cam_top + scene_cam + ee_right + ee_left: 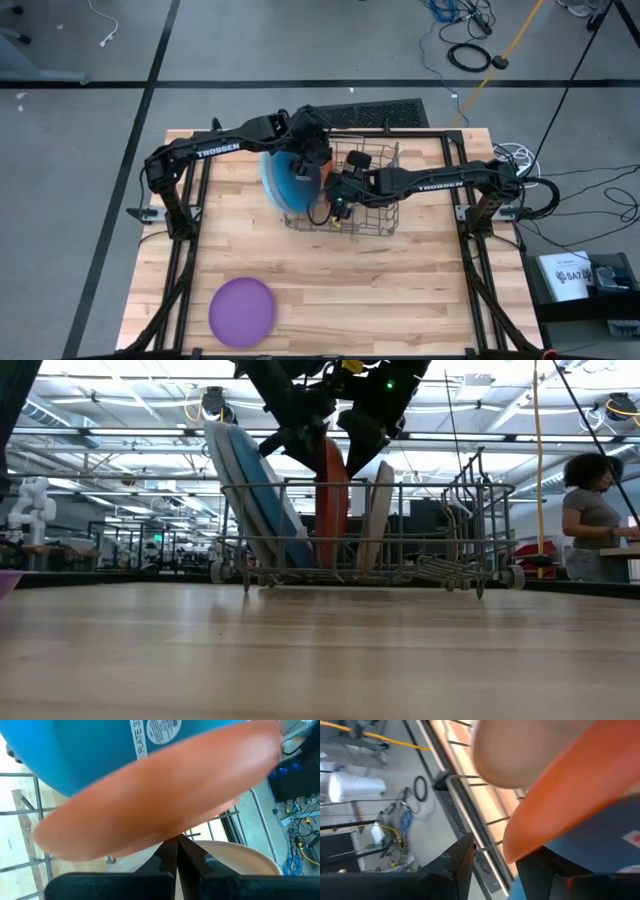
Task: Sort dishes
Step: Put the orange plate into the dish rack
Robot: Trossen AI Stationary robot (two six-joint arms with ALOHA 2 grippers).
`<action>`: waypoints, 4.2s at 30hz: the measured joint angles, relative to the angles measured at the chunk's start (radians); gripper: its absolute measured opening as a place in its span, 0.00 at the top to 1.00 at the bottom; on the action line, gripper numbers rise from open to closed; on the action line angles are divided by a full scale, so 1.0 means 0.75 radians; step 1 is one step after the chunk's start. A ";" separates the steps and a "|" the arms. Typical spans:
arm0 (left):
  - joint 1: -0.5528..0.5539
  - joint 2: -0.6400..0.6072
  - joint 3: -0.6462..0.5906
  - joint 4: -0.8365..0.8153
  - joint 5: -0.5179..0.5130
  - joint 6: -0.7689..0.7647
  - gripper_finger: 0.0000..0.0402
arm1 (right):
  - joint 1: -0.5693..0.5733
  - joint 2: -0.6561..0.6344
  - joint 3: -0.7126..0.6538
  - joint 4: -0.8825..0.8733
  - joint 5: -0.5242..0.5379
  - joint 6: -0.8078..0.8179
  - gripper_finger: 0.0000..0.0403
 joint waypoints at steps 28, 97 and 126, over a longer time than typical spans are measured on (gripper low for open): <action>-0.089 -0.023 -0.001 -0.213 -0.412 -0.104 0.65 | 0.000 -0.002 0.000 0.005 0.001 -0.001 1.00; -0.166 -0.485 -0.155 0.142 0.016 -1.397 0.65 | 0.348 -0.387 -0.003 0.179 0.571 -0.276 0.67; -0.297 -0.556 -0.436 0.141 -0.222 -1.913 0.65 | 0.411 -0.939 -0.920 0.941 0.646 -0.163 0.67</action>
